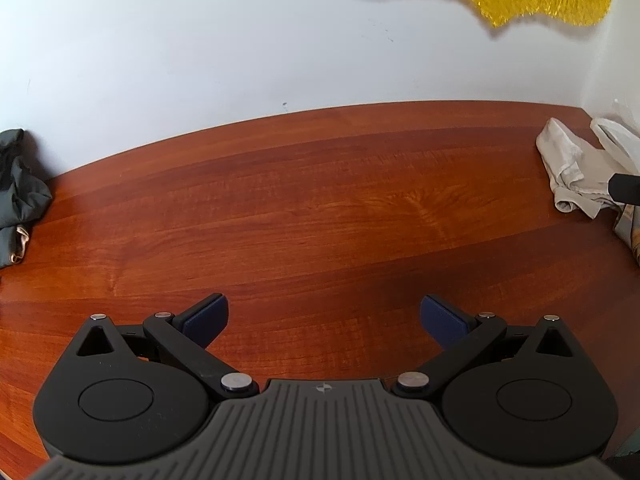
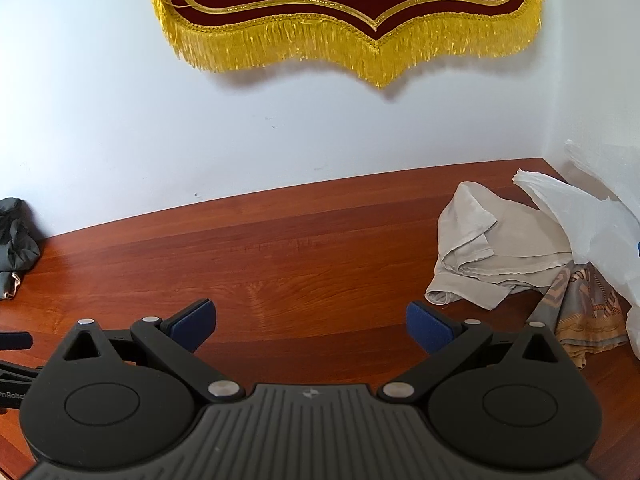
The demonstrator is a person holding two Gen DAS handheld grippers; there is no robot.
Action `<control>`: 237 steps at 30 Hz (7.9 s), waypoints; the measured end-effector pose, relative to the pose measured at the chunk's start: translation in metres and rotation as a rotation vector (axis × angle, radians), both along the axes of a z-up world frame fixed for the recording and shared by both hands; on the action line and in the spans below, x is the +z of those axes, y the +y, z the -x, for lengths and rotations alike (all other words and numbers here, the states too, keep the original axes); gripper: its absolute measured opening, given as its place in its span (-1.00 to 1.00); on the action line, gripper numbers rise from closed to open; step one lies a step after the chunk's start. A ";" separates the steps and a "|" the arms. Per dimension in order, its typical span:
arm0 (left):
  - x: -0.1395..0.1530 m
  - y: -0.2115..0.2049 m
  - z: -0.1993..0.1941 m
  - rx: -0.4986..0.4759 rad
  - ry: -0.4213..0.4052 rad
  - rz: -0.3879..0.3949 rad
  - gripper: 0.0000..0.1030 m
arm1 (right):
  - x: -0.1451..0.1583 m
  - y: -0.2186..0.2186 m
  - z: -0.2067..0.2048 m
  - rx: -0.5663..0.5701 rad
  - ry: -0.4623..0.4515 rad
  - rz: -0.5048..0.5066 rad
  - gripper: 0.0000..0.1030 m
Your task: Fold clothes
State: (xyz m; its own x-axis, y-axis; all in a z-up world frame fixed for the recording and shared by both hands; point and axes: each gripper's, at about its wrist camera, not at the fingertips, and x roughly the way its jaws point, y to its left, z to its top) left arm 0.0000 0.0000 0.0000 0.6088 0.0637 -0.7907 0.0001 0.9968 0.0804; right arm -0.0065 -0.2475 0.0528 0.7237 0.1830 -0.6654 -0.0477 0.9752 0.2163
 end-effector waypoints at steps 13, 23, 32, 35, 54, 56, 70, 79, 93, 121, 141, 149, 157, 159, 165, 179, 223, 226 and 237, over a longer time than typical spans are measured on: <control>-0.004 0.005 0.002 0.007 0.000 0.033 1.00 | -0.013 -0.008 -0.007 -0.007 -0.007 0.041 0.99; -0.004 0.005 0.001 0.010 0.008 0.024 1.00 | -0.018 -0.023 -0.012 -0.016 0.009 0.043 0.99; -0.005 0.005 -0.001 0.011 0.018 0.023 1.00 | -0.020 -0.031 -0.016 -0.014 0.022 0.042 0.99; -0.006 0.004 -0.001 0.010 0.021 0.023 1.00 | -0.019 -0.027 -0.019 -0.020 0.027 0.045 0.99; -0.009 0.003 -0.003 0.004 0.026 0.018 1.00 | -0.040 -0.060 -0.034 -0.101 0.042 0.078 0.99; -0.009 0.003 -0.003 -0.001 0.028 0.018 1.00 | -0.046 -0.069 -0.041 -0.120 0.045 0.089 0.99; -0.015 -0.006 -0.009 -0.012 0.064 0.015 1.00 | -0.110 -0.137 -0.100 -0.201 0.066 0.151 0.94; -0.025 -0.010 -0.021 -0.001 0.104 0.020 1.00 | -0.149 -0.150 -0.131 -0.155 0.086 0.270 0.57; -0.033 -0.005 -0.029 -0.002 0.119 0.033 0.99 | -0.162 -0.145 -0.145 -0.094 0.097 0.308 -0.84; -0.031 0.044 0.074 -0.046 0.050 0.018 0.66 | -0.097 0.041 -0.055 0.386 0.063 0.149 -1.00; -0.029 0.083 0.095 0.007 0.086 0.029 0.69 | -0.130 -0.011 -0.042 0.092 0.125 0.264 -0.15; -0.030 0.074 0.089 0.056 0.085 0.042 0.69 | -0.150 -0.039 -0.066 0.097 0.151 0.379 -0.01; -0.028 0.074 0.085 0.062 0.086 0.034 0.69 | -0.164 -0.042 -0.078 0.162 0.152 0.444 -0.92; -0.028 0.077 0.086 0.060 0.085 0.035 0.69 | -0.161 -0.038 -0.076 0.178 0.136 0.435 -0.94; -0.028 0.092 0.088 0.043 0.079 0.046 0.69 | -0.139 -0.005 -0.064 0.228 0.097 0.375 -0.94; -0.011 0.183 0.100 -0.073 0.039 0.039 0.67 | -0.085 0.155 -0.016 0.383 0.079 0.164 -0.94; -0.053 0.264 0.139 -0.235 0.137 0.028 0.66 | -0.089 0.323 0.073 0.703 0.219 0.207 -0.13; -0.055 0.246 0.135 -0.249 0.133 0.027 0.65 | -0.099 0.309 0.067 0.705 0.219 0.248 -0.13; -0.078 0.202 0.123 -0.242 0.169 0.032 0.32 | -0.134 0.303 0.044 0.832 0.185 0.365 -0.13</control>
State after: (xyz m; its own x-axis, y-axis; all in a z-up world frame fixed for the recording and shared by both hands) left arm -0.1233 0.2016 -0.0780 0.4626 -0.0940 -0.8816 0.2487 0.9682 0.0273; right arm -0.0505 0.0557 -0.0813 0.3299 0.3521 -0.8759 -0.7581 0.6517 -0.0236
